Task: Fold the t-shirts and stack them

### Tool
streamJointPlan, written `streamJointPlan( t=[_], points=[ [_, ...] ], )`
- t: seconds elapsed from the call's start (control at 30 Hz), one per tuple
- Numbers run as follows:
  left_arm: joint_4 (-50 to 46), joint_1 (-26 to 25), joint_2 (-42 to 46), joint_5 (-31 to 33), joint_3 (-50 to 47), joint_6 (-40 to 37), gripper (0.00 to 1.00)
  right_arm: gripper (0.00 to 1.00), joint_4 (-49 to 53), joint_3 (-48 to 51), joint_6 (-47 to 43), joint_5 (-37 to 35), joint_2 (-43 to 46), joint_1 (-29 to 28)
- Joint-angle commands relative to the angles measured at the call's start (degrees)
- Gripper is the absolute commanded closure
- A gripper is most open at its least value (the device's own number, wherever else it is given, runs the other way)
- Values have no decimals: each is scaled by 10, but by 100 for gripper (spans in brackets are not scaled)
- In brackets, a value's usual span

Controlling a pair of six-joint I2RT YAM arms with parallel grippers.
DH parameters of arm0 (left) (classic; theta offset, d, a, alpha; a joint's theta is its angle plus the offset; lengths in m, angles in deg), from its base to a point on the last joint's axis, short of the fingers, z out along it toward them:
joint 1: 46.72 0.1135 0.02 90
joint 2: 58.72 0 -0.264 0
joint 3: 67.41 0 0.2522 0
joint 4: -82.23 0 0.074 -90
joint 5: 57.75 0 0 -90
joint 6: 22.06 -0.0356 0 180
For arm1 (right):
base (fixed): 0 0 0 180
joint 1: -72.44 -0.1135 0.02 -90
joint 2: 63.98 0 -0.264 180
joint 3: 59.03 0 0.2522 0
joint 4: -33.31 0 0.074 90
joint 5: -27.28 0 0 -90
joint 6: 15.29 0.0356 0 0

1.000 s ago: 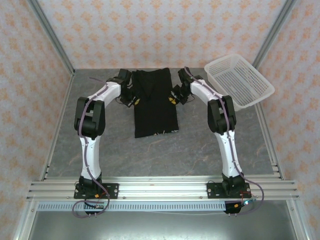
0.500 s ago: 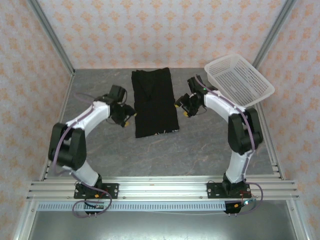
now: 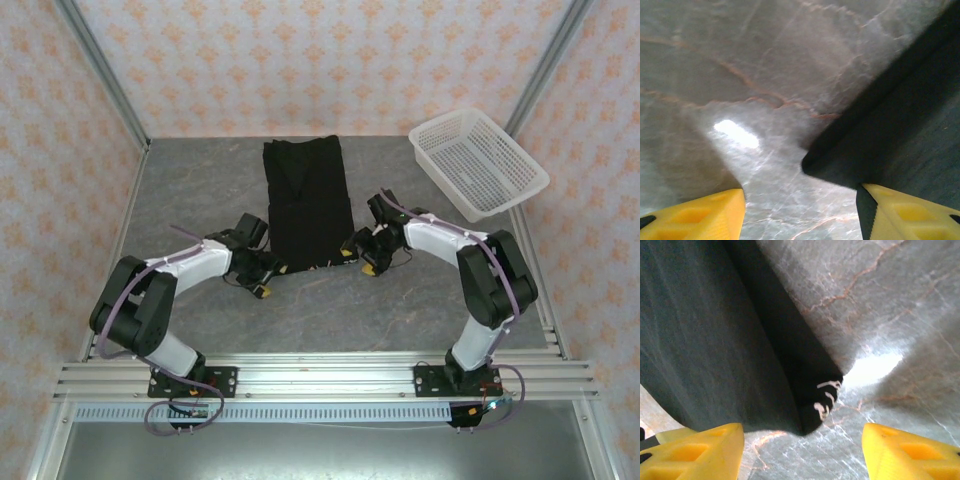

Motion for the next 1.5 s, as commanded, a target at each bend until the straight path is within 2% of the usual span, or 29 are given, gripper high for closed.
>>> streamJointPlan(
  t=[0.0,0.2,0.33,0.43,0.53,0.6,0.77,1.13,1.3,1.47],
  points=[
    [55,-2,-13,23,23,22,40,40,-22,-12,8,-3,-27,1],
    [67,-2,-46,23,32,19,47,59,-9,-43,14,-19,-73,1],
    [85,-1,-69,35,50,16,55,82,-15,-43,21,-22,-81,1],
    [91,-1,-80,49,61,9,70,93,-17,-41,25,-23,-78,-1],
    [78,-1,-69,73,62,-10,89,99,-13,-37,25,-25,-66,-3],
    [65,-1,-50,88,53,-21,100,100,-6,-32,25,-27,-52,-4],
    [40,-2,34,105,-8,-44,100,100,20,-7,18,-24,-9,-12],
    [-38,-25,253,46,-136,-88,100,100,118,63,1,-10,95,-76],
    [-122,-91,377,47,-153,-82,100,100,159,103,29,7,179,-121],
    [-215,-166,530,106,-120,-43,100,100,224,107,65,16,283,-147]
  ],
)
